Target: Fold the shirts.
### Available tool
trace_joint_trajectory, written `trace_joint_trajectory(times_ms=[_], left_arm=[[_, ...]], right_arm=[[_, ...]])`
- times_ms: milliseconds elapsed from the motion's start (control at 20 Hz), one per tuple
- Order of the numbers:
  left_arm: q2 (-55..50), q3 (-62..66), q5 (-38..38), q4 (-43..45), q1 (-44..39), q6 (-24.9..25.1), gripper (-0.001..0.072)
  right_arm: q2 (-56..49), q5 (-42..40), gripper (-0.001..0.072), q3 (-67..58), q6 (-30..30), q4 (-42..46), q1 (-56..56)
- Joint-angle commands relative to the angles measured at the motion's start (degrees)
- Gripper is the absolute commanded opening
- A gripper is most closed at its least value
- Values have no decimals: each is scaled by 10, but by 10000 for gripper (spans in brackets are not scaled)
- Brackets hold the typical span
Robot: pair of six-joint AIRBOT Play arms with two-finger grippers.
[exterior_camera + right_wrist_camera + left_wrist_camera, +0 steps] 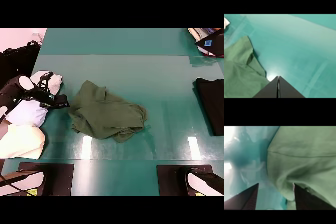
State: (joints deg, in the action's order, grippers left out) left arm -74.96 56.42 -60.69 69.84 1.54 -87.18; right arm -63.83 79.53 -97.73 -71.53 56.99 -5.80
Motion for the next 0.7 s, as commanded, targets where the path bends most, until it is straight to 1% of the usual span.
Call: trace_joint_trajectory(times_ms=[0,150,200,250,300,350,450,550,600,650], left_arm=[[-32,-13,32,-50,9,16,517],[-65,-13,30,-114,9,48,516],[-71,-13,30,-129,9,52,516],[-75,-12,33,-138,9,52,421],[-75,-11,36,-137,9,51,195],[-75,-5,36,-137,10,52,19],[-72,21,21,-128,10,55,23],[-62,56,9,-128,9,73,23],[-55,74,6,-128,9,78,23],[-49,89,5,-129,9,77,23]], right_arm=[[0,0,19,30,0,-1,0],[0,0,19,65,0,0,0],[0,0,19,76,0,0,0],[0,0,19,90,0,1,0],[0,2,19,104,0,1,0],[0,2,19,124,0,2,0],[0,1,20,177,0,2,0],[0,-3,21,250,0,3,0],[0,-12,67,292,0,2,0],[0,-30,286,339,0,2,0]])
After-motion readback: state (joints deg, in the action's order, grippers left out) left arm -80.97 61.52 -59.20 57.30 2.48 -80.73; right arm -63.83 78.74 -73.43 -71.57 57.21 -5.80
